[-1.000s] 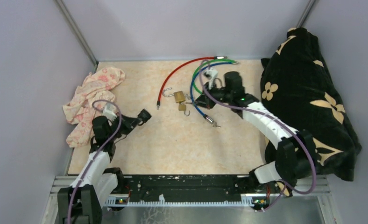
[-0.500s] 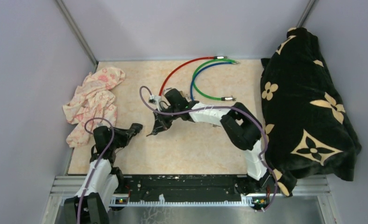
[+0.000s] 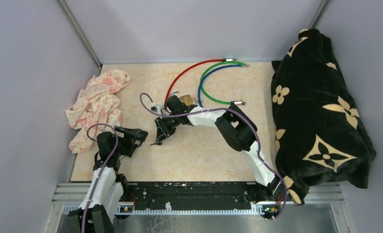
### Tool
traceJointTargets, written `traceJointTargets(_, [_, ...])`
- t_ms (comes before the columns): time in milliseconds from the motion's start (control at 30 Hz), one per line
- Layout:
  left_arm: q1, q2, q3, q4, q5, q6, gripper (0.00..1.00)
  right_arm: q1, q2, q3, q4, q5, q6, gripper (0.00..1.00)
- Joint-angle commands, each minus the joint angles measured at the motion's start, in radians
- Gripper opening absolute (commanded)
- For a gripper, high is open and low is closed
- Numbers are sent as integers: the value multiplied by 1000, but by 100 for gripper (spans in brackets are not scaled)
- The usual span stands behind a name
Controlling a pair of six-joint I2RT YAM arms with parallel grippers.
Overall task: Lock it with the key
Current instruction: Place the key at the center of the board.
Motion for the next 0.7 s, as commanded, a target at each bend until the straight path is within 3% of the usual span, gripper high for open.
traceJointTargets(0, [6, 3, -6, -84, -44, 30, 99, 9, -5, 92, -94, 90, -65, 35])
traceJointTargets(67, [6, 1, -6, -88, -48, 33, 99, 10, -18, 115, -147, 145, -102, 43])
traceJointTargets(167, [6, 1, -3, -92, -53, 37, 99, 10, -40, 154, -217, 219, -148, 67])
traceJointTargets(200, [5, 0, -2, -94, -54, 38, 99, 9, -49, 168, -243, 250, -163, 70])
traceJointTargets(500, [6, -24, 41, -178, -53, 46, 99, -19, -168, 233, -385, 721, -215, 81])
traceJointTargets(667, [8, -53, 86, -307, -51, 39, 99, -129, -154, 263, -386, 777, -171, 83])
